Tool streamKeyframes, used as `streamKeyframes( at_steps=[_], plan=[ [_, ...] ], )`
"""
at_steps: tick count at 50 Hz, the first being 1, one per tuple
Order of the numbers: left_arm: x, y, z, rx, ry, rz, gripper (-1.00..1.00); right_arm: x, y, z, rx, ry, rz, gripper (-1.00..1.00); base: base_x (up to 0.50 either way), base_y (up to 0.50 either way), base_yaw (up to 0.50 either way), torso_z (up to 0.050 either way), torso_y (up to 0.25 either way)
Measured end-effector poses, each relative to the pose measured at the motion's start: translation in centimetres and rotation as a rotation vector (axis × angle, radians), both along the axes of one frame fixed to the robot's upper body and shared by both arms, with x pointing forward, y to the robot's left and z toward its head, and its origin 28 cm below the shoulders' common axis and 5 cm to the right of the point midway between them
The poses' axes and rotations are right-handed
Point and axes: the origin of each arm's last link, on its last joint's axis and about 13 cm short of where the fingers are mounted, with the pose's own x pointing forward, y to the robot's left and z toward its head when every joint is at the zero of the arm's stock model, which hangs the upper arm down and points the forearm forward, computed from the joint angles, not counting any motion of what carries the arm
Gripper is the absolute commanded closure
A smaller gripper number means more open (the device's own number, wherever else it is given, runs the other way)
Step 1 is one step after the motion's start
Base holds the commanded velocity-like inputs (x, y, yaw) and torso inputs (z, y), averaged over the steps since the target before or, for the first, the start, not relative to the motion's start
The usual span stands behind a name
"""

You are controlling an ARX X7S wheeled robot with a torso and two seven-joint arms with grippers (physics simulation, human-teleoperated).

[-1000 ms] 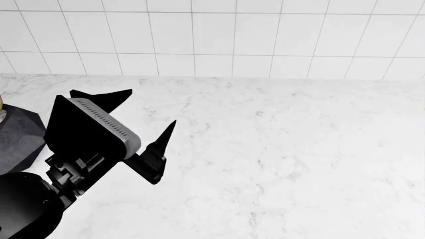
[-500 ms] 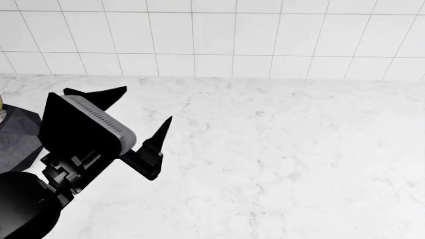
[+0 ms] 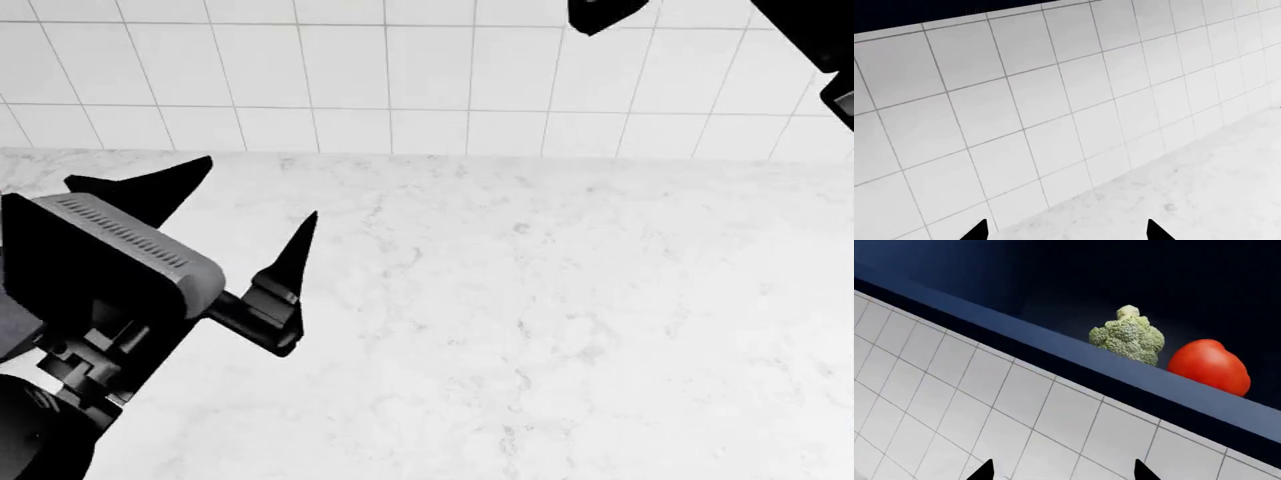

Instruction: Pick the broccoli, tomato from the counter and place them in the cabinet. Then close the cabinet.

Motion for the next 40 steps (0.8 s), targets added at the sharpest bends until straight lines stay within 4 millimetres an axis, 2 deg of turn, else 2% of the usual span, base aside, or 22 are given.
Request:
streamKeyframes(
  at_steps=[14, 40],
  plan=[
    [-2.0, 0.3, 0.8, -0.093, -0.097, 0.068, -1.0, 0.6, -0.9, -1.3, 0.051, 0.028, -0.029, -1.0, 0.0, 0.0, 0.0, 0.0, 0.0],
    [-4.3, 0.6, 2.2, -0.3, -0.197, 0.225, -1.0, 0.9, -1.4, -1.6, 0.068, 0.03, -0.053, -1.0, 0.0, 0.0, 0.0, 0.0, 0.0]
  ],
)
